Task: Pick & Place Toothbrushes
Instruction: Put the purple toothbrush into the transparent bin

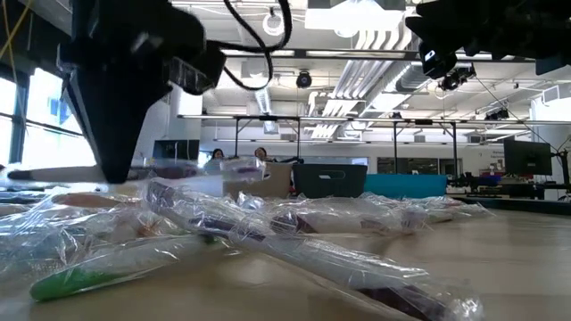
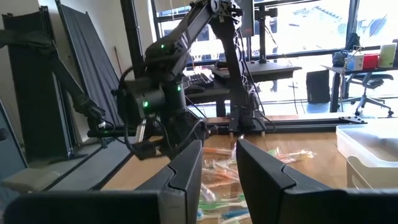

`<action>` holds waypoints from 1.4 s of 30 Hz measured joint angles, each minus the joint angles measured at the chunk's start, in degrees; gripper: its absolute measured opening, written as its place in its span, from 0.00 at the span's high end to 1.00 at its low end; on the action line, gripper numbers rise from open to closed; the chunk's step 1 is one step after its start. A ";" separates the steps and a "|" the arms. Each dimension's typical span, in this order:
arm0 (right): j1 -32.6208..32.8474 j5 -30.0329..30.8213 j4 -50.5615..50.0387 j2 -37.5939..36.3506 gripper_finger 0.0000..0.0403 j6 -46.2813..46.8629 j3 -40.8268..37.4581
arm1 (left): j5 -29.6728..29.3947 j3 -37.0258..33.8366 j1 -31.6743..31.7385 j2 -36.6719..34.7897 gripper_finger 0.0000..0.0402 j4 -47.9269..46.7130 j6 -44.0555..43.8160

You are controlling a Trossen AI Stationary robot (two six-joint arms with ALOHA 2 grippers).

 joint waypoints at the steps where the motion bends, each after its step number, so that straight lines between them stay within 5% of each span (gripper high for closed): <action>1: -0.01 0.00 0.00 -0.02 0.77 0.02 0.00 | 0.14 0.00 0.00 -0.67 0.93 -0.40 0.02; 14: -0.01 0.01 -0.09 0.00 0.77 0.01 0.00 | 0.00 0.02 1.35 -9.47 0.92 -2.06 2.25; 27: 0.01 0.00 -0.11 0.00 0.77 0.00 0.00 | -0.47 0.26 11.63 -19.19 0.92 -1.72 15.08; 42: 0.01 0.00 -0.11 0.00 0.77 -0.01 0.00 | -12.05 0.26 22.12 -28.14 0.92 -1.77 33.42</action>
